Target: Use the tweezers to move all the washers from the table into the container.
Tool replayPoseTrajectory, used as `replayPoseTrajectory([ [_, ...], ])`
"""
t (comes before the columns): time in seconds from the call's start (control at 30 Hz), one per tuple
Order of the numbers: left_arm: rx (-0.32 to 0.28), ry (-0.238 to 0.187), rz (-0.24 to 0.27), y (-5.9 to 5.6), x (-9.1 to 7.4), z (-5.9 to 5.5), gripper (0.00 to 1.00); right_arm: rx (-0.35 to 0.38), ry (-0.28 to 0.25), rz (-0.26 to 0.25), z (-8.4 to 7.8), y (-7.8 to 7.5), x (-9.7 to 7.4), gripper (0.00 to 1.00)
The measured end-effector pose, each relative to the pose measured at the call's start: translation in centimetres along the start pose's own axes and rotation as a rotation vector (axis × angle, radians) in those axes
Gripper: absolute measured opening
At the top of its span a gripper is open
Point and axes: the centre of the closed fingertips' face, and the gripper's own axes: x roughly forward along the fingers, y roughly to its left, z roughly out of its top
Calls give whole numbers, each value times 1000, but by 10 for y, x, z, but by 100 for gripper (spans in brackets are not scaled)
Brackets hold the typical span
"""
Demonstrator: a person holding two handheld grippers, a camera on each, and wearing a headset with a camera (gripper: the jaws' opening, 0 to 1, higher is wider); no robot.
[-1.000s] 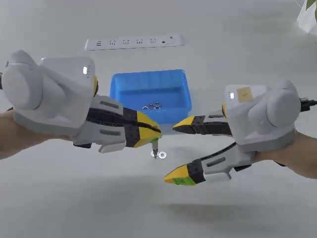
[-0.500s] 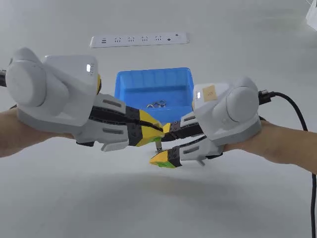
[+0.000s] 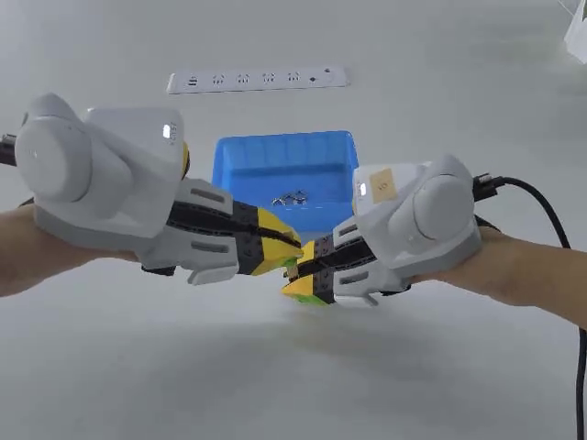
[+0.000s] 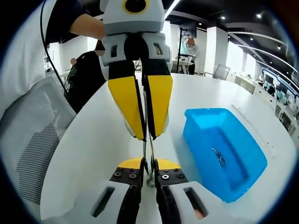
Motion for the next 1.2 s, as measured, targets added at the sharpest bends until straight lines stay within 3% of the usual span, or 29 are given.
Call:
replayPoseTrajectory([
  [0.1,-44,5,-19,-1,-3,-1,10,-3,1,-5,1,0,1,9],
  [0.17,-38,18,-42,-6,-3,-3,16,2,-1,-4,1,0,1,9],
  [0.23,16,48,-47,-10,-4,-6,20,5,-2,-6,1,0,1,9],
  [0.43,-9,75,-25,-9,-5,-12,26,-1,0,-12,3,0,0,9],
  [0.53,-99,25,-32,-10,-8,-5,34,3,-3,-18,5,-1,-2,9],
  [0.63,-66,36,2,-4,-15,-5,37,14,-8,-31,7,-3,-7,9],
  [0.77,-151,-12,20,-3,-22,0,55,33,-17,-43,12,-7,-15,9],
  [0.83,-148,-27,40,-2,-28,1,62,39,-21,-48,16,-8,-20,9],
  [0.93,-128,-17,61,-3,-34,-2,60,42,-26,-53,22,-9,-29,9],
  [1.2,-177,-56,166,5,-51,-4,58,8,-22,-70,38,-12,-50,10],
])
